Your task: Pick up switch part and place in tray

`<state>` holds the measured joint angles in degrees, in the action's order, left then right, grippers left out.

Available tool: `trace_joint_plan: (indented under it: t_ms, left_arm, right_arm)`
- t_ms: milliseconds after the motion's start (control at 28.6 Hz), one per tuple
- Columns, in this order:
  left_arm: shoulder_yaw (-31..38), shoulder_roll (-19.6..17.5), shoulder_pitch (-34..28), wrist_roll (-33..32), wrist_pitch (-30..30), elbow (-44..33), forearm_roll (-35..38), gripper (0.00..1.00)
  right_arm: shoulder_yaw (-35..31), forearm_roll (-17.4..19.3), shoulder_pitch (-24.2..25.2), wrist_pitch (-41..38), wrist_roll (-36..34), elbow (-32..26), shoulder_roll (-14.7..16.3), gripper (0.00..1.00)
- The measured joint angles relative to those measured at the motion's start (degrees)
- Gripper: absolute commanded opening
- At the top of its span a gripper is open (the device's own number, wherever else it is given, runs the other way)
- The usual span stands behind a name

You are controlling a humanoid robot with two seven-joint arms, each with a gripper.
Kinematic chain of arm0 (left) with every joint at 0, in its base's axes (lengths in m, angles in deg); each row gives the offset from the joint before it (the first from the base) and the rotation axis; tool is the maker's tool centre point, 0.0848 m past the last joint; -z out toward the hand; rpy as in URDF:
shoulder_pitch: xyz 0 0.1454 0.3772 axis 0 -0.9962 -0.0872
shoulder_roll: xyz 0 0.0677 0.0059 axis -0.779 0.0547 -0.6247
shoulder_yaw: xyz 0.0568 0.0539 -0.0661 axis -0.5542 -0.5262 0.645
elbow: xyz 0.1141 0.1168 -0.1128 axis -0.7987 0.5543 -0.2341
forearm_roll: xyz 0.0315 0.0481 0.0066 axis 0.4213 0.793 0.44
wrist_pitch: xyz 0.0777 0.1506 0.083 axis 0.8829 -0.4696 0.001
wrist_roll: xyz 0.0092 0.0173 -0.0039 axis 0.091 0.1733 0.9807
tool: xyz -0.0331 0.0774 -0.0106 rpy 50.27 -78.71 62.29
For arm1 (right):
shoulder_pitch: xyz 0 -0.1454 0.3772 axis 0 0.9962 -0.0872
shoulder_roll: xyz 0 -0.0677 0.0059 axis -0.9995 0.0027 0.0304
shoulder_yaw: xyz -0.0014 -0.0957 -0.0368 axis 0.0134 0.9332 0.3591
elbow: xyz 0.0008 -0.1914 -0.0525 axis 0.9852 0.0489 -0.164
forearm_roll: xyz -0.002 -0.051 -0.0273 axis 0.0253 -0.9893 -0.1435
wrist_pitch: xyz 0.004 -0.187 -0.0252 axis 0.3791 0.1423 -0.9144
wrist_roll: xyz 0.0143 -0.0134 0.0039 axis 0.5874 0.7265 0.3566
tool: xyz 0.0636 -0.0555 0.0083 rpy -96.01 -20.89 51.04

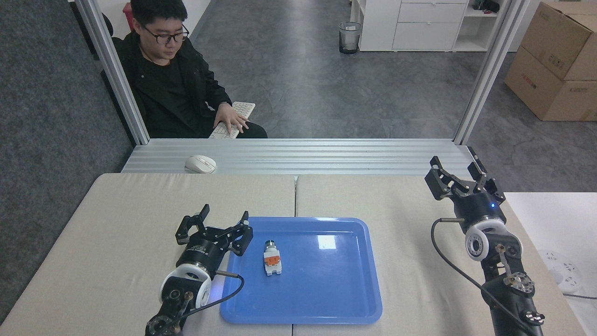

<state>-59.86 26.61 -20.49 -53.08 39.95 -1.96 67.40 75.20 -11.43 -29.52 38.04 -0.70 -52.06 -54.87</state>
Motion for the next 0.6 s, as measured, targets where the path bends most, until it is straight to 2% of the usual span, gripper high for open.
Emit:
trace_joint_plan:
  t_ms: [595]
  left_arm:
    - [9.35, -3.08, 0.36, 1.93, -1.18, 2.79, -3.46, 1.00]
  right_arm:
    - [-0.02, 0.09, -0.02, 0.00, 0.00, 0.09, -0.01, 1.00]
